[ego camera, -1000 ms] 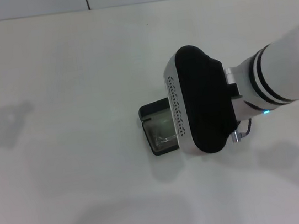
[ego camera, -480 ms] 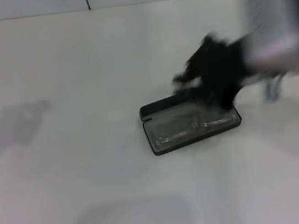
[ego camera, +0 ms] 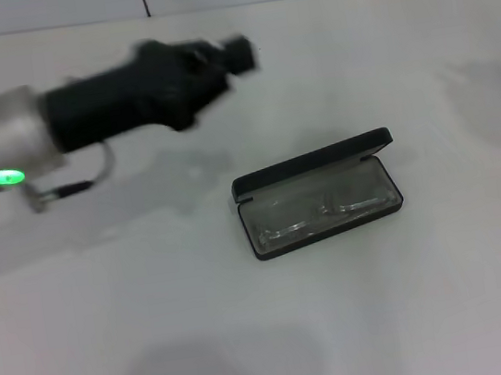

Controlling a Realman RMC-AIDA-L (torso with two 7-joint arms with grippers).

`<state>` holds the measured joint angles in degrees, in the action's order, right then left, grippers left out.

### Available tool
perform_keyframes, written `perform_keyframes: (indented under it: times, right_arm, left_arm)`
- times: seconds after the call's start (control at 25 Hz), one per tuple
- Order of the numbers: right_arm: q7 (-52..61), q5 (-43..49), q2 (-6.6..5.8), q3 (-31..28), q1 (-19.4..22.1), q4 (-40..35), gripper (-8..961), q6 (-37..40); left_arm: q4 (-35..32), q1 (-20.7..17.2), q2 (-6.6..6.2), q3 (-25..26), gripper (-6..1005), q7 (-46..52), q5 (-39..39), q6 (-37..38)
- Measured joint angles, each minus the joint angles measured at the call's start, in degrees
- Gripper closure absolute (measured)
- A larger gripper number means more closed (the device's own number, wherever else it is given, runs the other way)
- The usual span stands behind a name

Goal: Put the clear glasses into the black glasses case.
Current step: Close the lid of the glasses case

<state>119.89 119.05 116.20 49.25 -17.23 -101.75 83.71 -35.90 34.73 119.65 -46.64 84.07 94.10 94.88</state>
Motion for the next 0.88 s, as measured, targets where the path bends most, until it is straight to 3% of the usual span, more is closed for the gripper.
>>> perform_keyframes:
  times: [0.16,0.36,0.88]
  right_arm:
    - [-3.54,-5.13,-0.01,-7.30,0.02,6.73,747,0.24]
    - [-7.15,-10.66,-0.13,-9.65,0.11,12.62,740,0.86]
    - [-9.72,-12.01,-0.27,-9.18,-0.45,19.60,723,0.24]
  left_arm:
    - [5.91,4.50,0.15,-9.14,887,-1.56,0.91,-9.81]
    - [7.57,5.78,0.50,-16.96,854,-1.44,-0.97,-19.23]
    - [13.58,8.00,0.76,-19.72,826,-2.78,-1.96,-24.53]
